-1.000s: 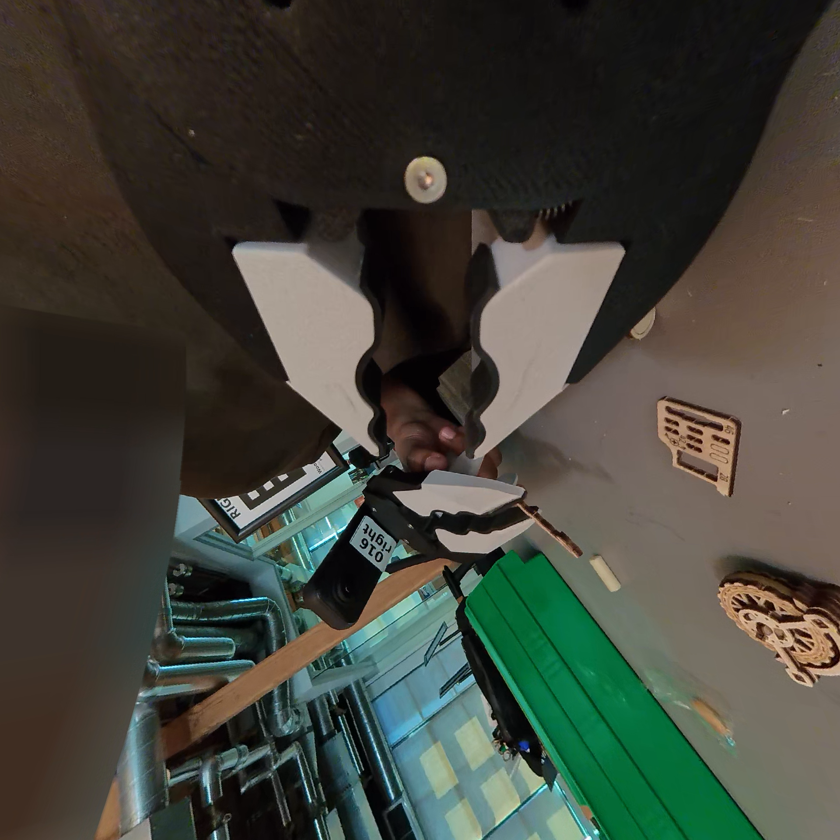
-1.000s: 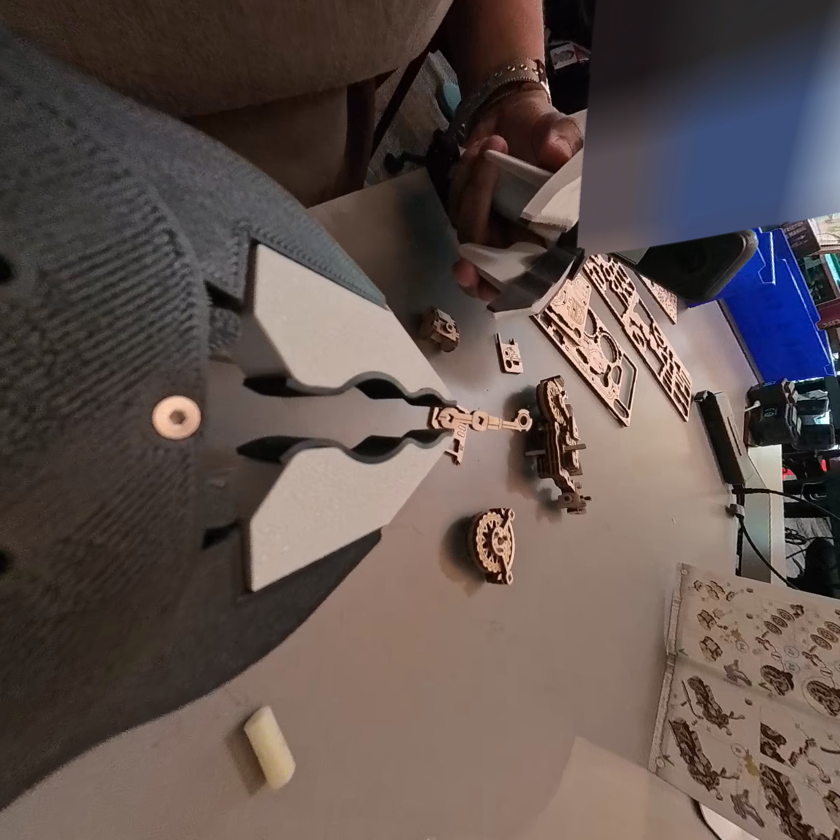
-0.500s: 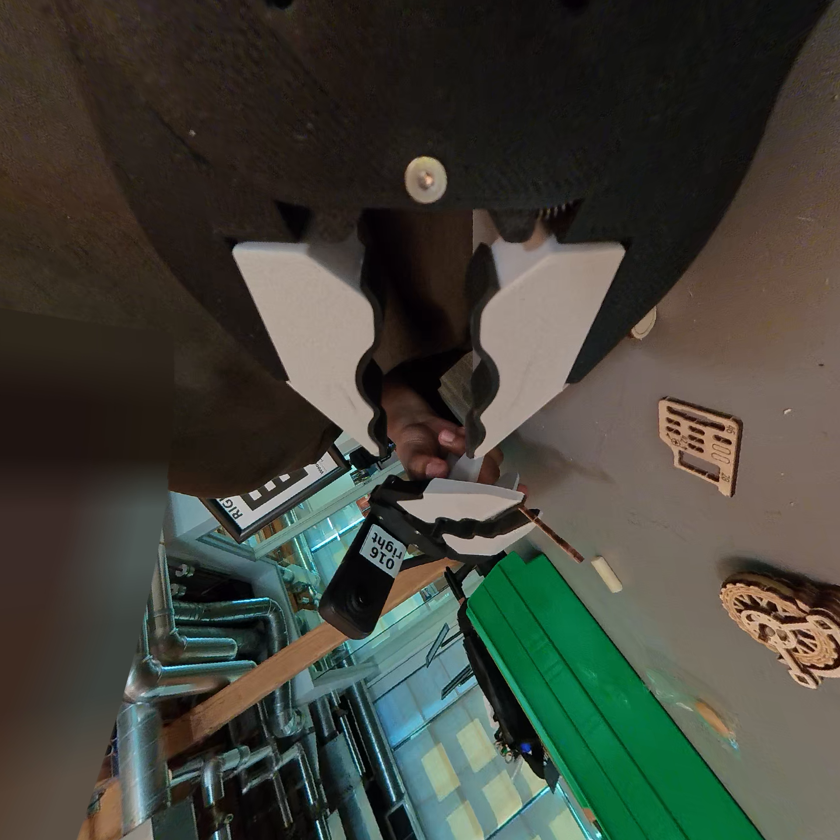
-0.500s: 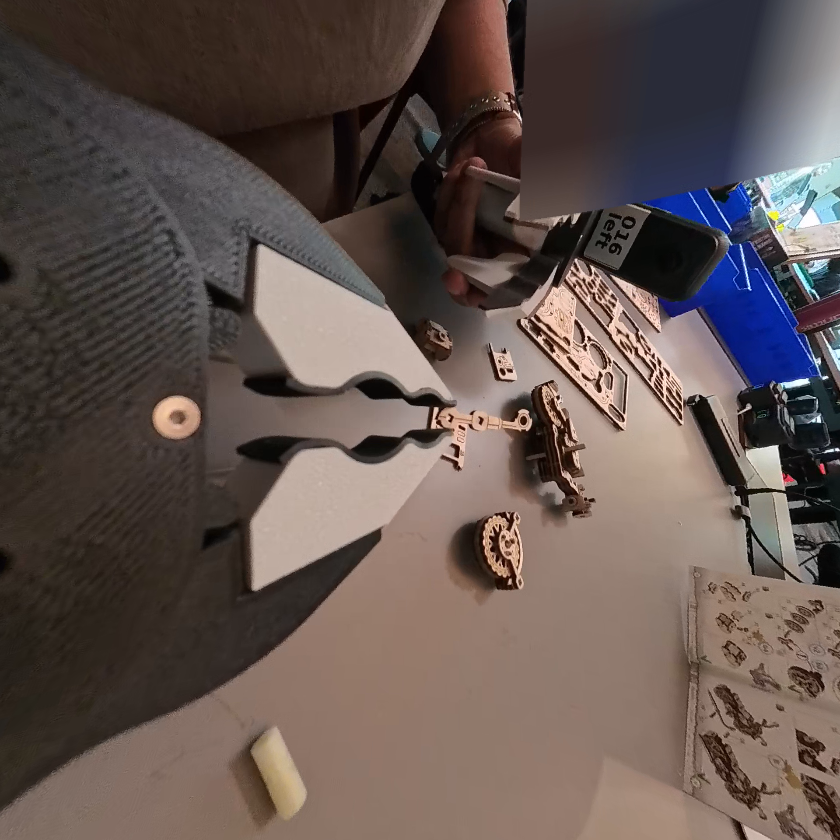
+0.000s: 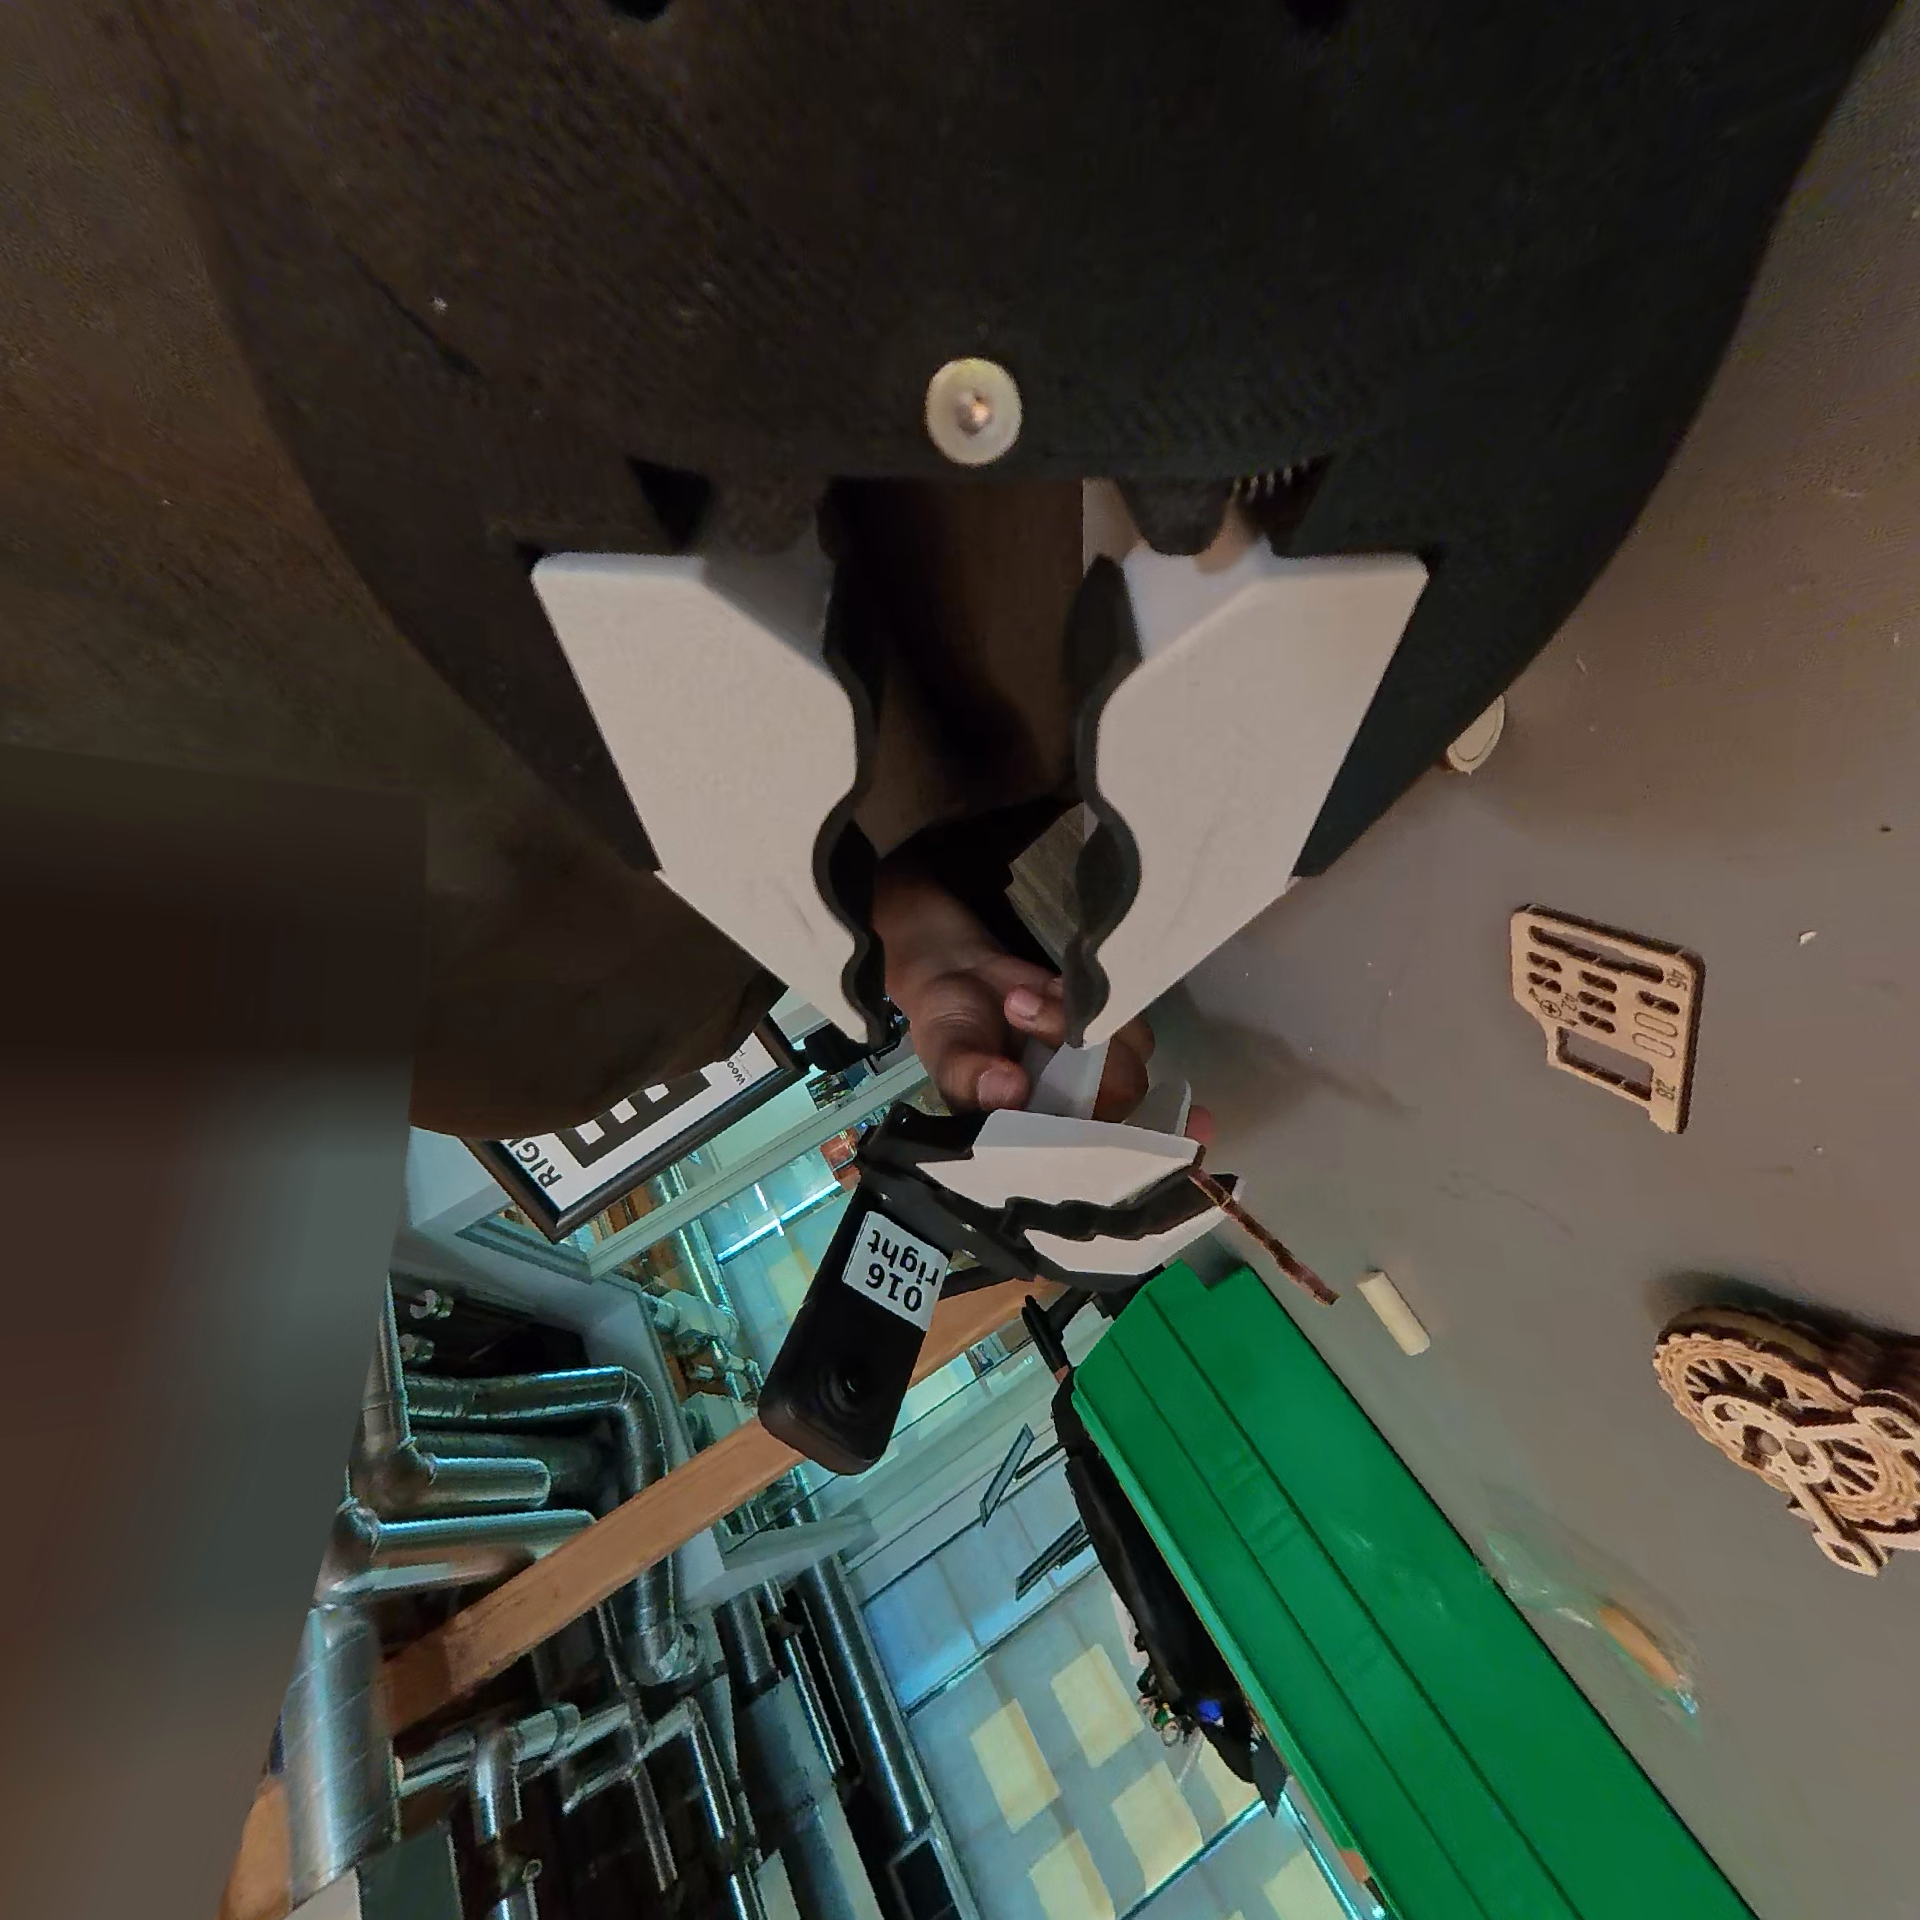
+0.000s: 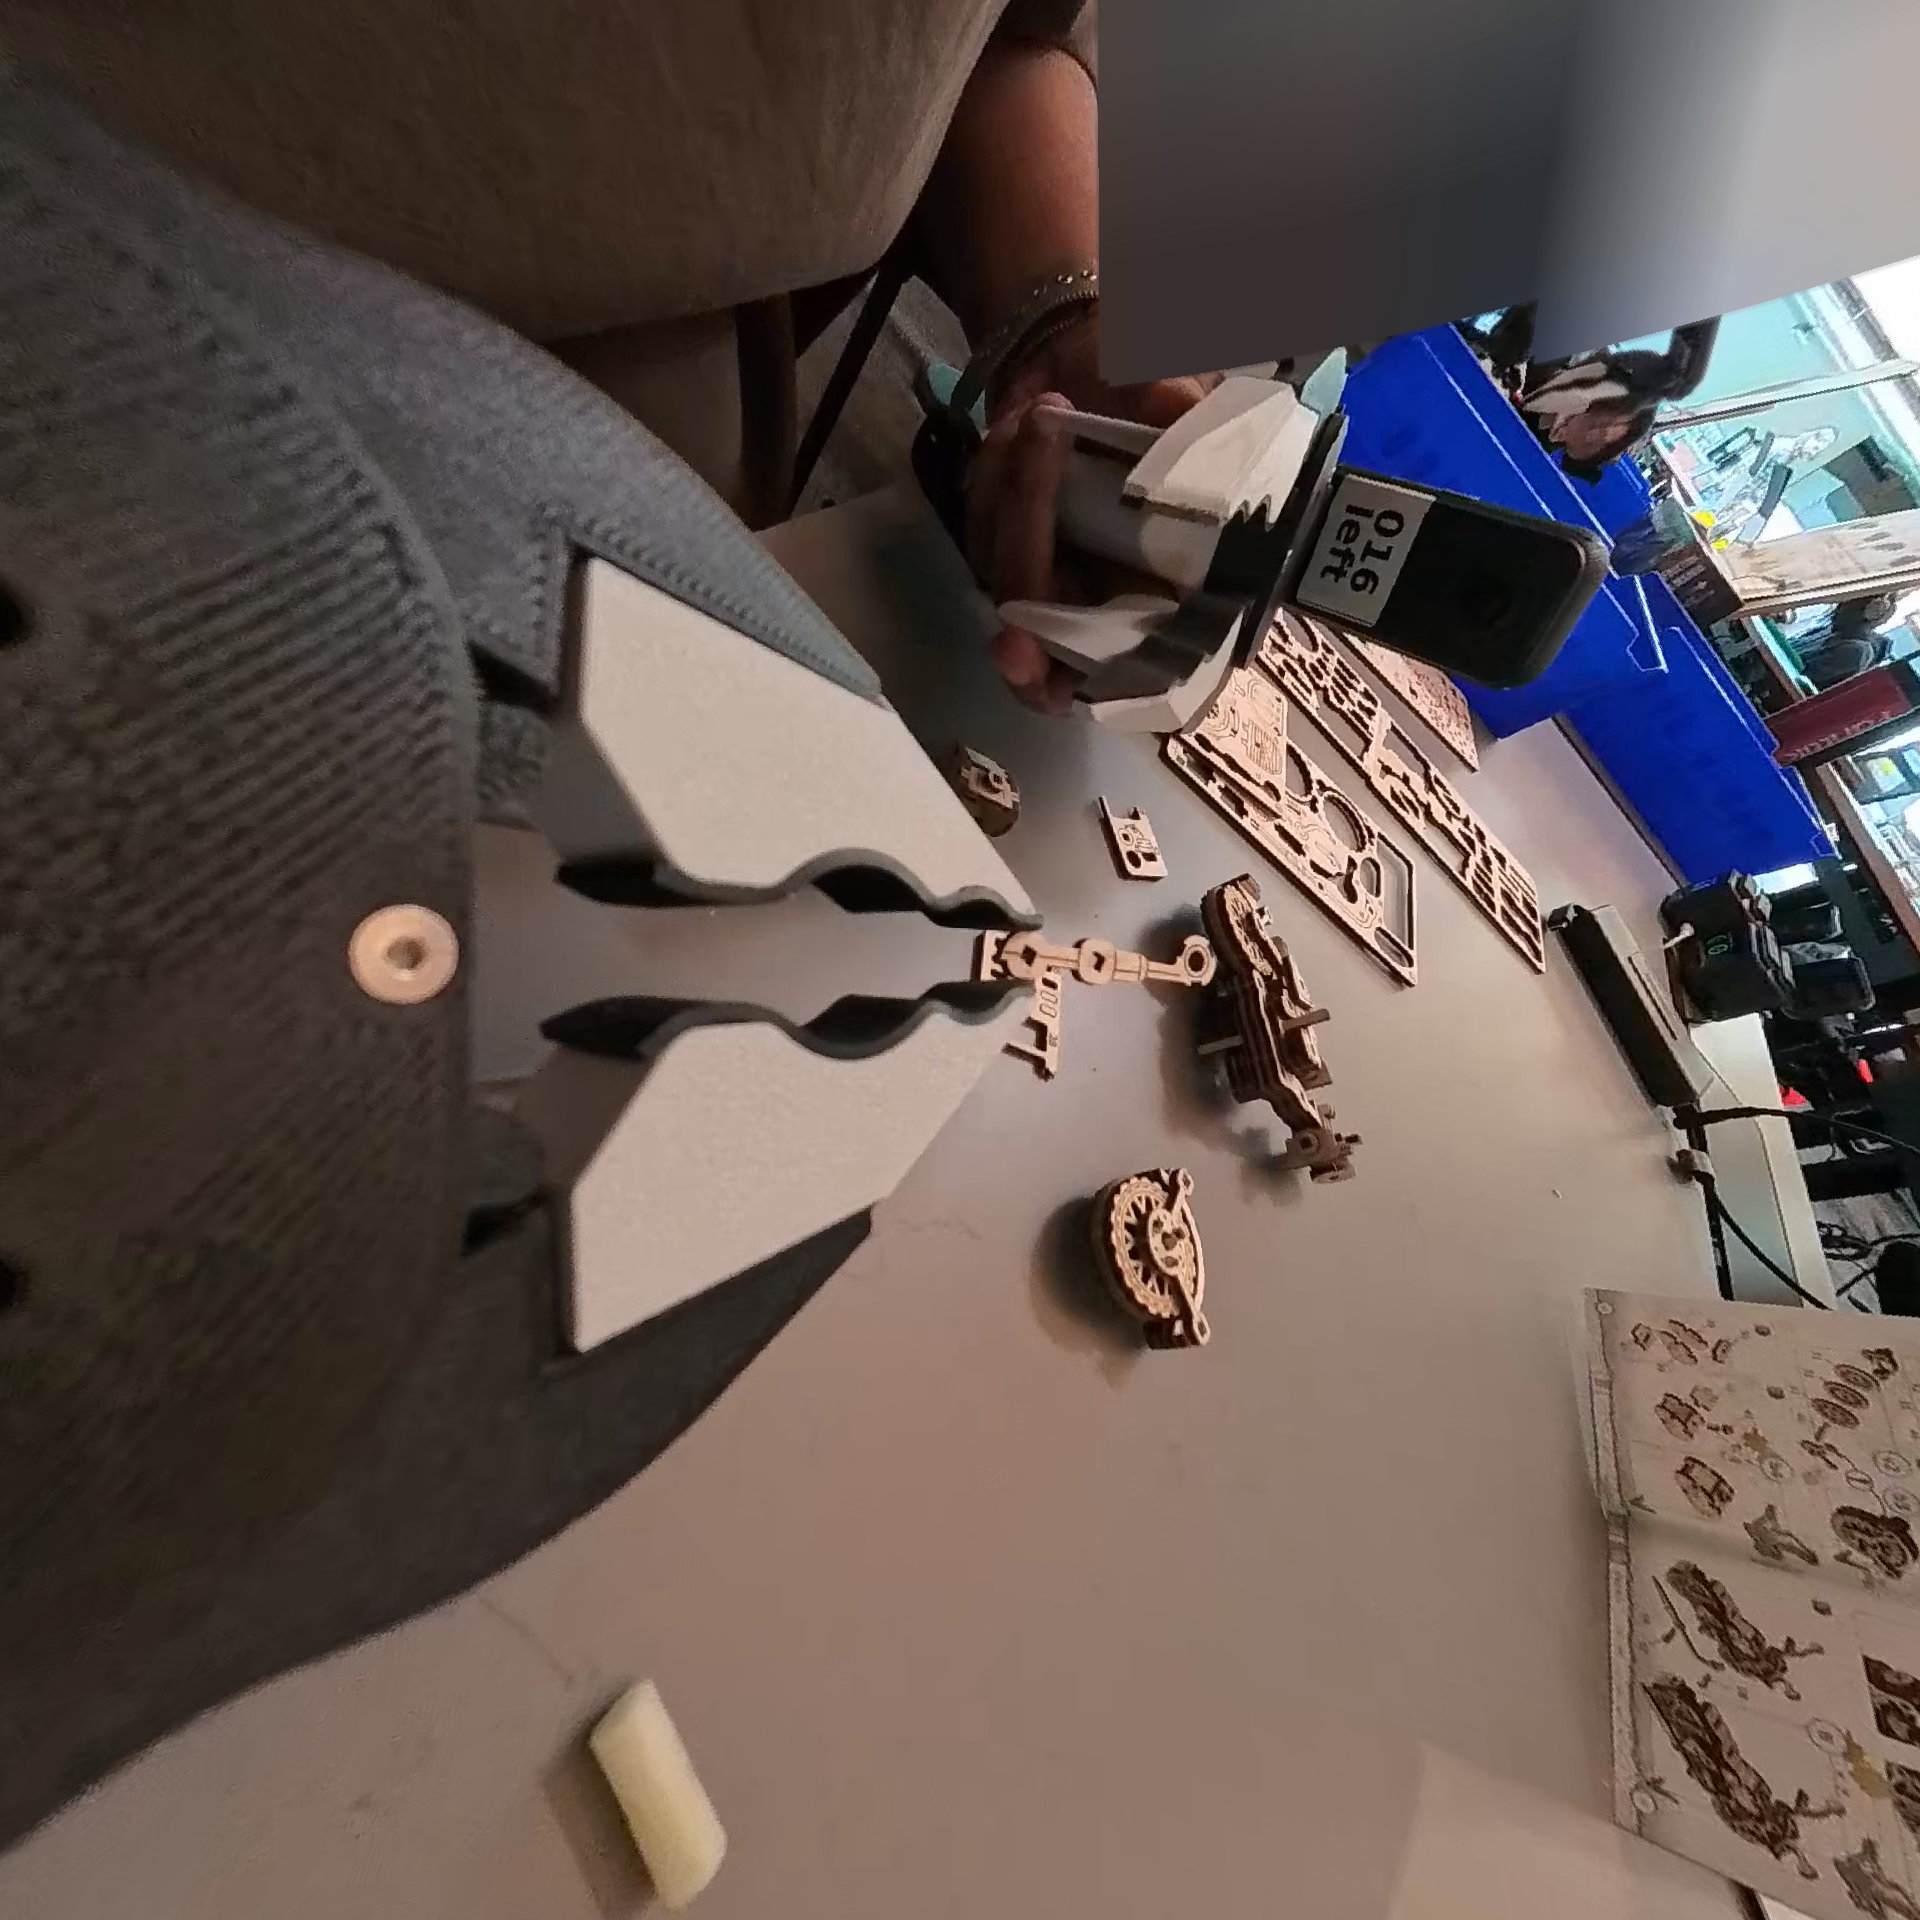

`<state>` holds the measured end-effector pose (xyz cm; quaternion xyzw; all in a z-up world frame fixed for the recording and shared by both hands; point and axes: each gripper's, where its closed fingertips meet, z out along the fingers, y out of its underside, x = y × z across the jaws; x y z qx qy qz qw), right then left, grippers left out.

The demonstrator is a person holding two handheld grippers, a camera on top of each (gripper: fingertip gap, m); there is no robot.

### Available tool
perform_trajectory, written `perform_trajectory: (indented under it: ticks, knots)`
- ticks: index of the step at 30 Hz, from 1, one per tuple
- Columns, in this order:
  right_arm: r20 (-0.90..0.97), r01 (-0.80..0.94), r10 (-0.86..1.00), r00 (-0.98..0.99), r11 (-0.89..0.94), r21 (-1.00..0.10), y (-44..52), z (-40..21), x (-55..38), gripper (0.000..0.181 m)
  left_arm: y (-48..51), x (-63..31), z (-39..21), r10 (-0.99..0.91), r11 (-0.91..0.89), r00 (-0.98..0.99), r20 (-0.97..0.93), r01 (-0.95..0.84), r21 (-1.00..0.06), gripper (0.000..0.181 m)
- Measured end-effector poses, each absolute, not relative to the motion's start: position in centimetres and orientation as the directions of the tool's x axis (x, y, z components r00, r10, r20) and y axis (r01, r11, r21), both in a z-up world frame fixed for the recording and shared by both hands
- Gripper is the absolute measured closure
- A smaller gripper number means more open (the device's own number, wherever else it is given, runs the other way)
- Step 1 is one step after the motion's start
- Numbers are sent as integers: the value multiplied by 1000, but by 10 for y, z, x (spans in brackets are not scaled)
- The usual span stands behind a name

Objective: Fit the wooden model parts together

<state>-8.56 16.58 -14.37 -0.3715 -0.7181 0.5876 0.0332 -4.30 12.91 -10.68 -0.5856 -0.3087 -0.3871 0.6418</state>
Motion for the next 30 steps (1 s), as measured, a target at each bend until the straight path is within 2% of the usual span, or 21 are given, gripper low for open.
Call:
perform_trajectory:
  ticks: [30]
  knots:
    - [-438, 529, 561, -702, 1, -848, 167, -144, -87, 174, 129, -44, -108, -130, 12, 513, 848, 856, -516, 149]
